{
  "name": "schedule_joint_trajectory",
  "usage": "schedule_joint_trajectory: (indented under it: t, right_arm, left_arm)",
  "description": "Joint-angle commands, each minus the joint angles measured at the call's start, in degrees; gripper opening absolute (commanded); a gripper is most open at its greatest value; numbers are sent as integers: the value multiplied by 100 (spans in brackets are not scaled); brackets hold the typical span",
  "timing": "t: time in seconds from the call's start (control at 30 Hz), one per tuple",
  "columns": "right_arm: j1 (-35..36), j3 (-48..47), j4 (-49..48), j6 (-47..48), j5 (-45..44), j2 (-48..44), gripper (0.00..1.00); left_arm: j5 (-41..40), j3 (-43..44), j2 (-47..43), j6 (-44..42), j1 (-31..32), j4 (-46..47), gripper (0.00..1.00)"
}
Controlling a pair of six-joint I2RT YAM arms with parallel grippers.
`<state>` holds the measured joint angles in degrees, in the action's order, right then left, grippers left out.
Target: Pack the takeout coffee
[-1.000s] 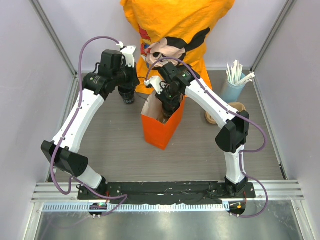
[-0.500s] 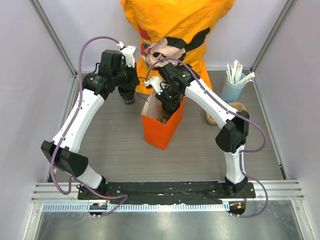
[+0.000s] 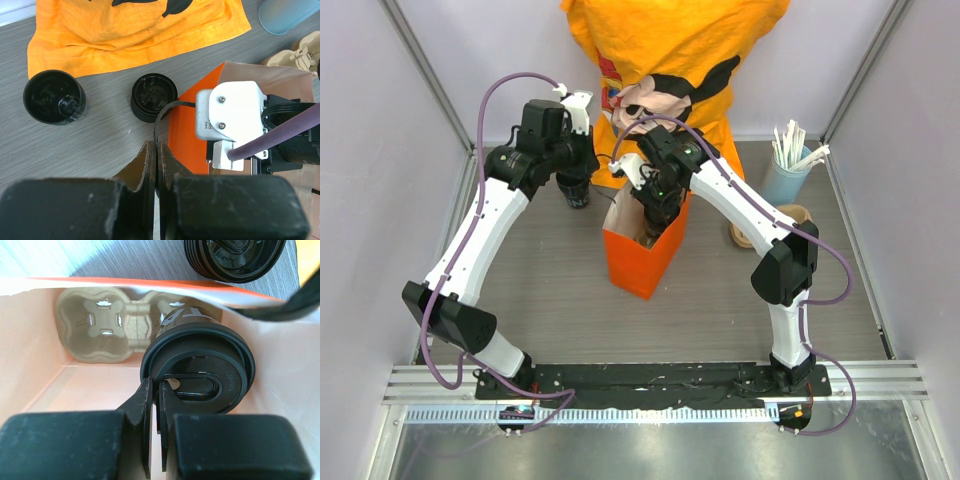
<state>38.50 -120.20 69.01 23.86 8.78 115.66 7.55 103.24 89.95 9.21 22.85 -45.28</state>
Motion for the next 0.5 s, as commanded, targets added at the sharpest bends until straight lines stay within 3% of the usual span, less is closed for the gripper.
schedule_joint_trajectory:
  t: [0.0, 0.47]
  right_arm:
    - [-9, -56, 95, 57, 150, -113, 1]
    - [8, -47, 121, 66, 212, -70, 1]
  left_arm:
    - [36, 21, -74, 28, -18, 89, 0]
    - [45, 29, -66, 37, -18, 80, 0]
